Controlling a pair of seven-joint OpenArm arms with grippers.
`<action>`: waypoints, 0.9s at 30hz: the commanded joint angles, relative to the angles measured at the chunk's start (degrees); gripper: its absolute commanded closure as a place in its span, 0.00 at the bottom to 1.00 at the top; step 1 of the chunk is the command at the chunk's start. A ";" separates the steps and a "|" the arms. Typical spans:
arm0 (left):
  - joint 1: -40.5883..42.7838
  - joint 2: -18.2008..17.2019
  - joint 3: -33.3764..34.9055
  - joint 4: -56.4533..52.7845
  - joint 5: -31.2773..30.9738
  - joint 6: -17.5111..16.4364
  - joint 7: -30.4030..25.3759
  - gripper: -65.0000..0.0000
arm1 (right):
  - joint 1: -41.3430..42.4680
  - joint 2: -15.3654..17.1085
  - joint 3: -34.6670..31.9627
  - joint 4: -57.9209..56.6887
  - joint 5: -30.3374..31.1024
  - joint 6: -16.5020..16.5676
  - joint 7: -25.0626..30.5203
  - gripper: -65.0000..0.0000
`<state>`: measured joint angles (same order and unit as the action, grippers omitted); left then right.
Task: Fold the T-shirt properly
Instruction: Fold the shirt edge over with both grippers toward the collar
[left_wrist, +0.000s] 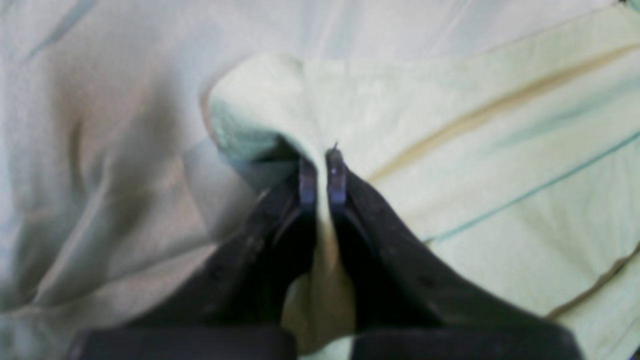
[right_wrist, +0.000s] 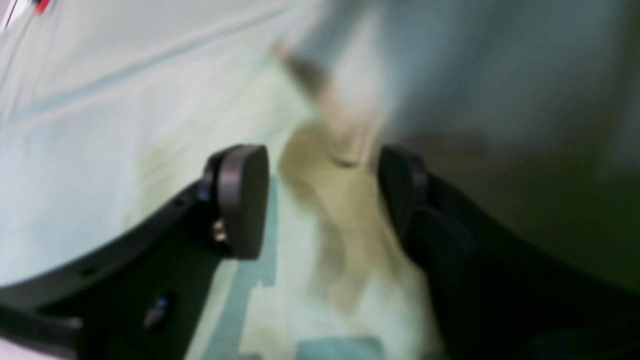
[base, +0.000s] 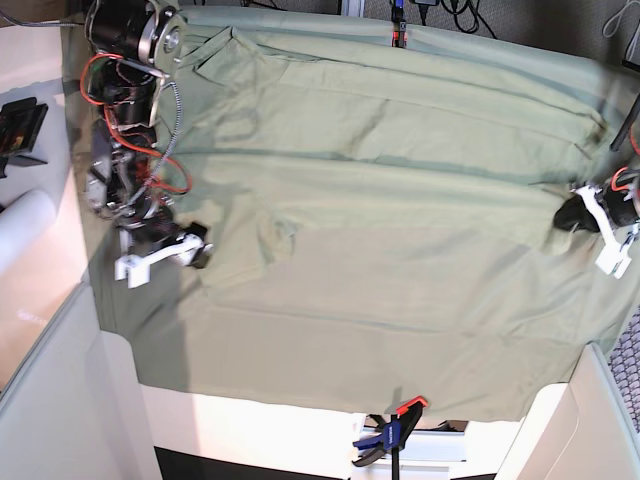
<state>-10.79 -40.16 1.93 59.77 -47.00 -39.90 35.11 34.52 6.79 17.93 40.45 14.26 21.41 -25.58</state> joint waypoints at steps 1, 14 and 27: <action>-1.11 -1.42 -0.46 0.76 -0.81 -0.10 -1.03 1.00 | 1.81 -0.46 -1.01 0.92 0.17 0.87 0.07 0.46; -1.14 -1.42 -0.46 0.76 -1.22 -0.10 -1.14 1.00 | 1.79 -2.75 -3.43 6.75 -3.67 0.87 -3.02 1.00; 0.66 -6.45 -0.46 4.44 -12.81 -0.10 9.11 1.00 | -21.79 3.48 -3.37 50.49 11.91 0.92 -24.83 1.00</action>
<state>-9.17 -44.86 1.93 63.44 -59.05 -39.86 44.93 11.42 9.72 14.48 90.17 25.34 21.89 -51.48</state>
